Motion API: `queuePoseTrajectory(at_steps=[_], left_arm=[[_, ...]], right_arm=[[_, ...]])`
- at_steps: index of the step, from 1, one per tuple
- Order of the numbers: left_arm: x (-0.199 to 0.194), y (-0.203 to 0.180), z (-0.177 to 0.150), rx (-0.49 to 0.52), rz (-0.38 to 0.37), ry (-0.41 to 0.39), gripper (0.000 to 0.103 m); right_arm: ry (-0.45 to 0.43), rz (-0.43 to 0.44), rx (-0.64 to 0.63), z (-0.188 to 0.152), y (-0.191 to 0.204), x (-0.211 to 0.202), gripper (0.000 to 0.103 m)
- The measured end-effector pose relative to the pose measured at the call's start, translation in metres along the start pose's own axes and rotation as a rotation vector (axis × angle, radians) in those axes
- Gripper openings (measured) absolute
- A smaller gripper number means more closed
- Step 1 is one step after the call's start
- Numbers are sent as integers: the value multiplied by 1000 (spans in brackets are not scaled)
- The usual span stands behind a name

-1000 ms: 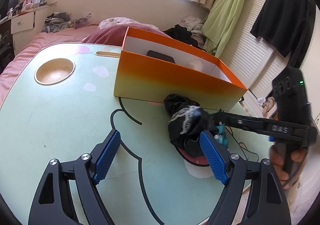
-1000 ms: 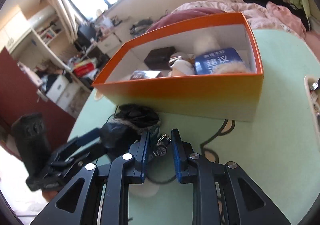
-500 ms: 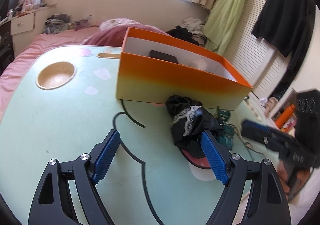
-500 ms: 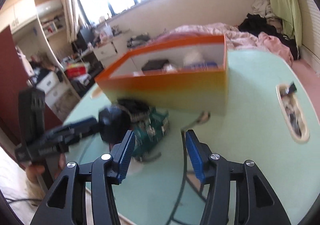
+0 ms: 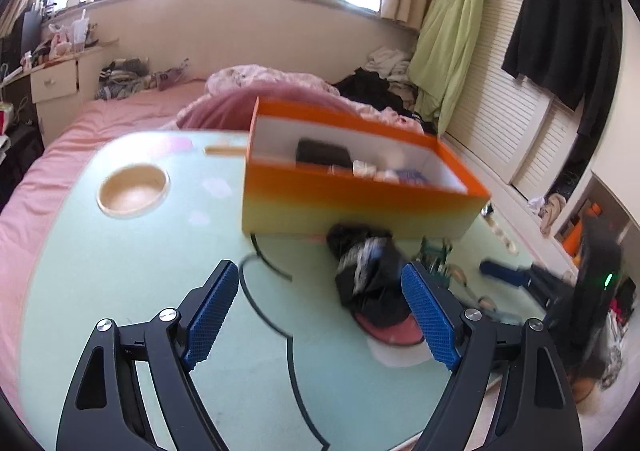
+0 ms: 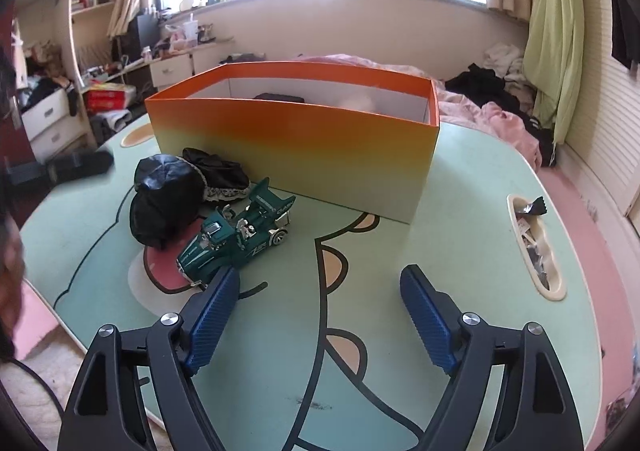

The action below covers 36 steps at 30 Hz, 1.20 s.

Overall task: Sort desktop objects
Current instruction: 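Reach into the box and grasp the black pouch with the left tool, then lift the black pouch out and set it on the table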

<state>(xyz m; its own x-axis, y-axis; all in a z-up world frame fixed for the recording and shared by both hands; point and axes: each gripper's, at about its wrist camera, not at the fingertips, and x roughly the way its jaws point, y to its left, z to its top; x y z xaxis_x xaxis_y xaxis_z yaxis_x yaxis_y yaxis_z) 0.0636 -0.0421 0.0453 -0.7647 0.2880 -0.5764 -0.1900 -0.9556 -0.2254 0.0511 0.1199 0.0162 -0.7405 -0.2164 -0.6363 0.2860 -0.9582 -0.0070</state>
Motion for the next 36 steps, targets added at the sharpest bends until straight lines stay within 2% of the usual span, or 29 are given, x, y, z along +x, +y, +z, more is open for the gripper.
queuePoseTrajectory(at_steps=[2, 5, 7, 9, 11, 12, 14, 18, 20, 22, 24, 25, 27, 30, 32, 33, 36], left_arm=[[-4, -5, 17, 29, 45, -19, 83], [-2, -18, 52, 142, 126, -45, 83], [12, -22, 79, 182, 165, -21, 81], [41, -26, 108, 180, 132, 90, 76], [70, -30, 121, 153, 101, 191, 75], [88, -32, 126, 135, 102, 246, 75], [123, -36, 136, 106, 154, 316, 75], [172, -40, 141, 111, 214, 423, 76], [195, -34, 137, 112, 282, 491, 76], [202, -30, 134, 85, 252, 503, 74], [200, -28, 131, 95, 307, 498, 64], [198, -27, 131, 107, 312, 488, 64], [198, -32, 127, 167, 316, 476, 64], [200, -38, 122, 213, 355, 502, 64], [208, -49, 114, 319, 395, 558, 64], [209, -56, 112, 377, 408, 553, 64], [211, -56, 116, 379, 397, 573, 64]], right_arm=[[0, -4, 2, -1, 1, -2, 84], [1, -1, 6, 4, 2, -5, 85], [1, 0, 7, 7, 6, -7, 85], [1, 2, 8, 8, 5, -8, 85], [1, 4, 8, 7, 5, -9, 85], [0, 5, 9, 7, 5, -9, 85], [0, 5, 11, 9, 5, -9, 85], [0, 9, 12, 9, 4, -9, 85], [0, 9, 13, 9, 4, -9, 85], [0, 12, 15, 8, 3, -9, 85], [-1, 12, 14, 8, 4, -9, 85], [-1, 12, 14, 8, 4, -9, 85], [-1, 13, 14, 8, 4, -9, 85], [-1, 10, 12, 8, 4, -9, 85], [0, 12, 11, 7, 4, -9, 85], [0, 13, 13, 7, 4, -9, 85], [0, 17, 18, 7, 3, -9, 86]])
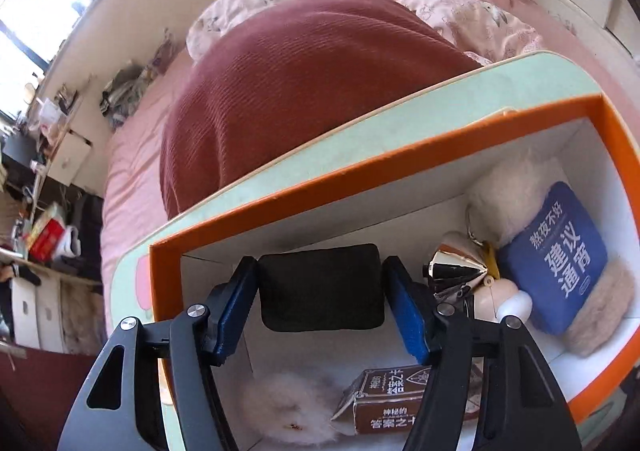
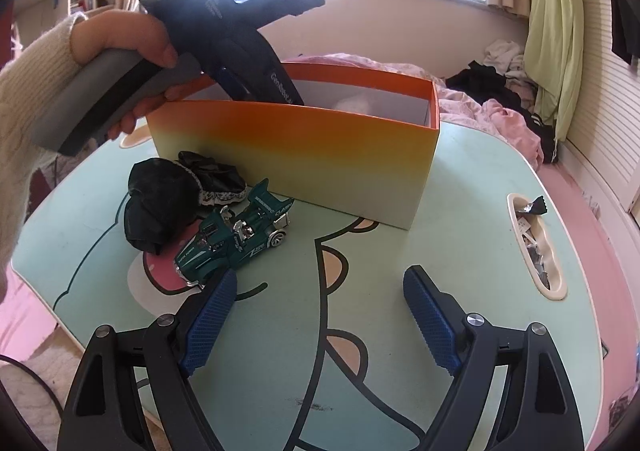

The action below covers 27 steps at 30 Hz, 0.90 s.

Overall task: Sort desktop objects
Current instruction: 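Lift the black pouch out and set it on the table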

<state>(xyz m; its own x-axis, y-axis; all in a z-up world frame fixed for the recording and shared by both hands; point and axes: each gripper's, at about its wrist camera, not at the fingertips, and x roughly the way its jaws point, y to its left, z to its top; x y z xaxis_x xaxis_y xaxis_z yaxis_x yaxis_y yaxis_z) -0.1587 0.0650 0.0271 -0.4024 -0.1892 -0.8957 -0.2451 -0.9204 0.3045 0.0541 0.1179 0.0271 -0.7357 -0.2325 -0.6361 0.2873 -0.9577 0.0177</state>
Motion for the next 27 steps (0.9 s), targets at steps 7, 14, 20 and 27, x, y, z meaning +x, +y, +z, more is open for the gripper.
queuePoseTrajectory(at_steps=[7, 14, 20, 27], left_arm=[[-20, 35, -6, -125, -268, -117, 63], [-92, 68, -65, -252, -494, -381, 63], [-88, 67, -146, -274, -460, -405, 63], [-35, 61, -156, -436, -525, -327, 63]], right_arm=[[-1, 1, -3, 0, 0, 0, 86], [-1, 1, -4, -1, 0, 1, 86], [1, -1, -4, 0, 0, 2, 87], [118, -41, 17, 18, 0, 15, 93]])
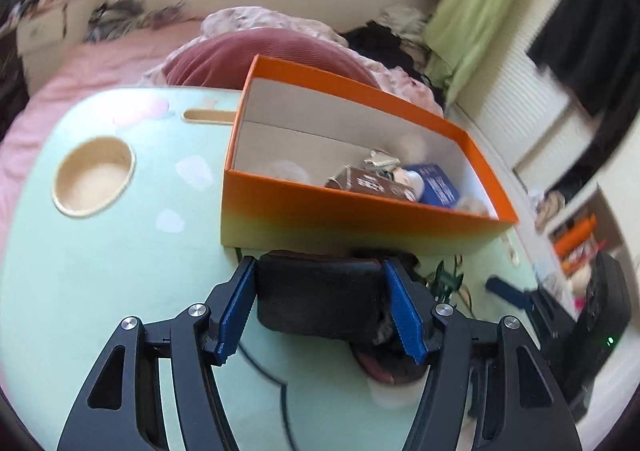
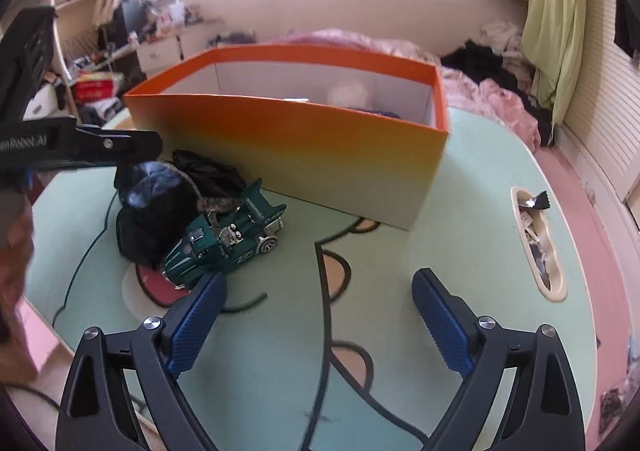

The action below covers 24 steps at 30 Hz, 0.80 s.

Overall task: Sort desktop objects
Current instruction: 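Lift the black pouch out and set it on the table, then reach into the box and grasp the brown card box with the right tool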

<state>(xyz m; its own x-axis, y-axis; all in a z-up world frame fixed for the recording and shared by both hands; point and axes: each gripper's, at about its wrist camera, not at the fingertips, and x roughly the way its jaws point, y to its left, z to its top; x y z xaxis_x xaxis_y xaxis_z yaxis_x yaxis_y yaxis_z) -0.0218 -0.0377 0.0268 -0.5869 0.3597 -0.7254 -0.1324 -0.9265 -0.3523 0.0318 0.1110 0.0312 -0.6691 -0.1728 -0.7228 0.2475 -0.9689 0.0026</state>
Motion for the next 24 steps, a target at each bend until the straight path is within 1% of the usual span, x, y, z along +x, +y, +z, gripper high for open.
queuePoseTrajectory(at_steps=[1, 3, 5, 6, 7, 8, 9, 10, 11, 12, 13, 14, 15, 16, 17, 18, 19, 20, 21, 22, 23, 24], left_arm=[[1, 0, -2, -20, 7, -7, 64], [-4, -2, -7, -13, 22, -12, 64], [-20, -5, -13, 20, 48, -51, 65], [-30, -5, -15, 32, 70, -83, 72], [-42, -6, -20, 52, 110, -125, 85], [-47, -6, -24, 70, 132, -146, 88], [-52, -8, -29, 98, 152, -167, 88], [-52, -11, -36, 137, 178, -168, 88], [-49, -11, -40, 152, 193, -153, 88], [-44, -14, -45, 168, 207, -124, 89], [-41, -14, -47, 175, 207, -107, 88], [-37, -14, -49, 180, 201, -93, 88], [-33, -15, -52, 178, 196, -84, 88], [-29, -15, -54, 171, 193, -77, 88], [-24, -16, -57, 163, 192, -68, 88], [-22, -16, -59, 160, 193, -61, 88], [-16, -16, -60, 157, 194, -47, 89], [-14, -18, -61, 175, 212, -69, 89], [-12, -19, -64, 184, 229, -73, 89], [-10, -20, -64, 193, 241, -70, 89], [-8, -21, -64, 204, 251, -67, 89], [-7, -21, -64, 213, 261, -67, 89]], right_arm=[[4, -34, 4, 4, 0, 2, 93], [-15, -70, 10, 6, 0, -2, 91], [-66, -50, 2, 3, -3, -16, 91], [-79, -43, -6, 3, -5, -23, 91], [-93, -32, -14, 4, -8, -32, 91], [-110, -17, -12, 8, -11, -42, 90], [-132, 6, 0, 15, -15, -51, 89], [-162, 52, 29, 25, -20, -63, 87], [-175, 93, 48, 37, -23, -69, 86], [-174, 156, 68, 52, -24, -75, 85], [-158, 204, 72, 64, -23, -74, 80], [-116, 271, 72, 82, -20, -69, 72], [-53, 326, 74, 99, -16, -59, 66], [6, 350, 78, 111, -11, -47, 53], [89, 361, 84, 122, -6, -30, 42], [176, 361, 95, 132, -1, -9, 39], [226, 357, 105, 137, 2, 5, 38], [287, 336, 120, 142, 5, 23, 38], [336, 299, 138, 146, 6, 40, 38], [362, 275, 148, 147, 7, 49, 38], [400, 255, 154, 149, 11, 62, 46], [418, 290, 171, 150, 12, 70, 55]])
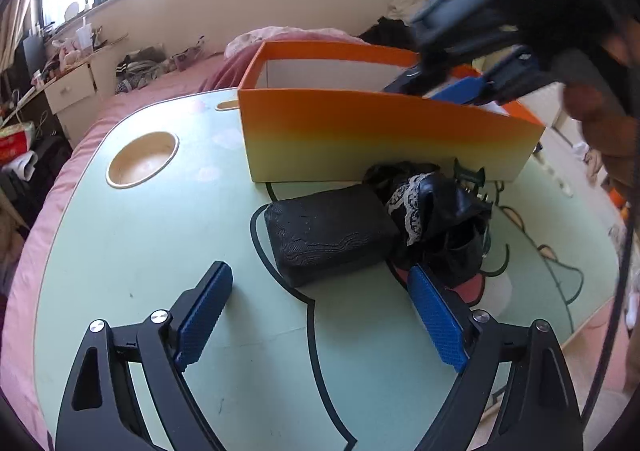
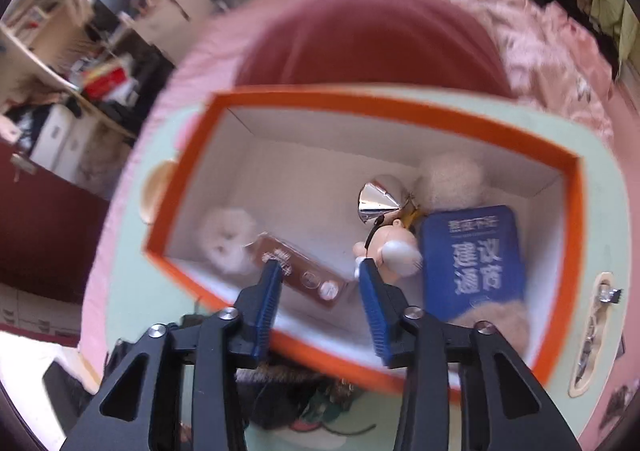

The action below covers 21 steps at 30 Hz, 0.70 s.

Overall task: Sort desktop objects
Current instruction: 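Reach into the box and grasp the brown card box with the right tool, then carry the brown card box out and place it on the table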

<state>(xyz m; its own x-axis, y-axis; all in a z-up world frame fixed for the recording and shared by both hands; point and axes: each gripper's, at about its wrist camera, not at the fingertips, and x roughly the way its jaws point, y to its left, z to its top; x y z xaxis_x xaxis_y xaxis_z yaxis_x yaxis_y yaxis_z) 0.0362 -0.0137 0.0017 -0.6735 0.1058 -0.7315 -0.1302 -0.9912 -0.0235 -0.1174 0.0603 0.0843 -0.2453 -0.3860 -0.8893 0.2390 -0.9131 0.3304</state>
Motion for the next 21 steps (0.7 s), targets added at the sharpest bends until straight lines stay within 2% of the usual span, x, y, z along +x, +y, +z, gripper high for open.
queuePoseTrajectory(at_steps=[1, 4, 6, 8, 10, 12, 13, 14, 15, 18, 21], left_arm=[[2, -2, 0, 14, 23, 0, 90], [6, -3, 1, 14, 35, -17, 99], [8, -4, 1, 17, 27, -15, 100], [9, -5, 1, 18, 24, -15, 100], [9, -6, 2, 20, 24, -15, 100], [10, -5, 1, 20, 21, -16, 100], [10, -4, 0, 20, 20, -16, 100], [9, -5, 0, 19, 20, -17, 100], [9, -5, 0, 20, 20, -17, 100], [10, -5, 0, 22, 18, -18, 100], [11, 0, 1, 21, 14, -18, 100]], right_arm=[[10, 37, 5, 2, 2, 4, 60], [46, 69, 33, 12, 4, 10, 60], [56, 89, 43, 16, 8, 11, 60], [54, 76, 32, 20, 9, 12, 60], [49, 24, -35, 19, 19, 16, 59], [37, -53, -99, 18, 27, 21, 43], [24, -115, -120, 20, 29, 23, 29], [14, -140, -127, 23, 26, 24, 21], [1, -168, -134, 25, 24, 24, 18], [-25, -115, -103, 28, 11, 20, 18], [-110, 44, -45, 23, -6, -3, 18]])
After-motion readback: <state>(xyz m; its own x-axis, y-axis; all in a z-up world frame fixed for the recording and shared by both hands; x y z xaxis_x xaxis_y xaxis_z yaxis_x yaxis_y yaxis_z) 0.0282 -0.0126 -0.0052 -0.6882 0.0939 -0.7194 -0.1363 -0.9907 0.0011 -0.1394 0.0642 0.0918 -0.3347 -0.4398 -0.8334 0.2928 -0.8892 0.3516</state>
